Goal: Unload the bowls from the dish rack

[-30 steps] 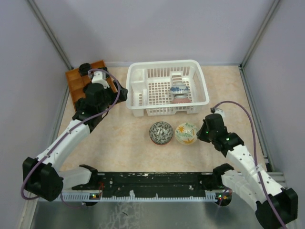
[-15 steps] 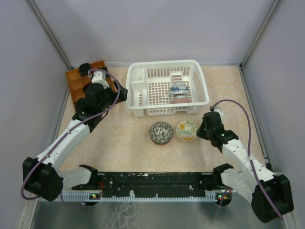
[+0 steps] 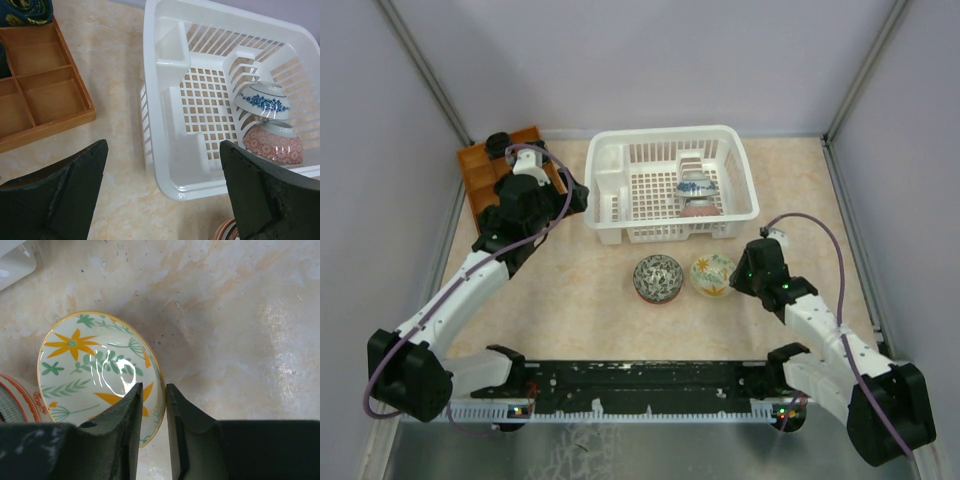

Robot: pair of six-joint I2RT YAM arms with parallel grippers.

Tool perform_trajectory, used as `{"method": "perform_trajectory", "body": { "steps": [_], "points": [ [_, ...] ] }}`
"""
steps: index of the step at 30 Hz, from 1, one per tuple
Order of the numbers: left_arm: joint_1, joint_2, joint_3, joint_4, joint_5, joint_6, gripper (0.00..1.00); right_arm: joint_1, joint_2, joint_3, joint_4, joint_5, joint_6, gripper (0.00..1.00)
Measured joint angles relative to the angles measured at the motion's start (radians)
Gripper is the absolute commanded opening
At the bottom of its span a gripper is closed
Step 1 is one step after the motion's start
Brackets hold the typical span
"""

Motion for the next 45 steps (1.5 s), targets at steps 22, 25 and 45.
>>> {"method": "perform_trajectory", "body": {
  "steps": [22, 25, 45],
  "points": [
    [0.000, 0.002, 0.000, 0.000, 0.000, 0.000, 0.98, 0.000, -0.105, 0.364, -0.257, 0.092, -0.163, 0.79],
    [0.000, 0.009, 0.000, 0.000, 0.000, 0.001, 0.99, 0.000, -0.037, 0.494, -0.269, 0.087, -0.234, 0.85],
    [-0.001, 0.070, 0.001, 0.016, 0.008, 0.000, 0.99, 0.168, 1.023, 1.444, -0.351, 0.187, -0.706, 0.99]
  ]
}}
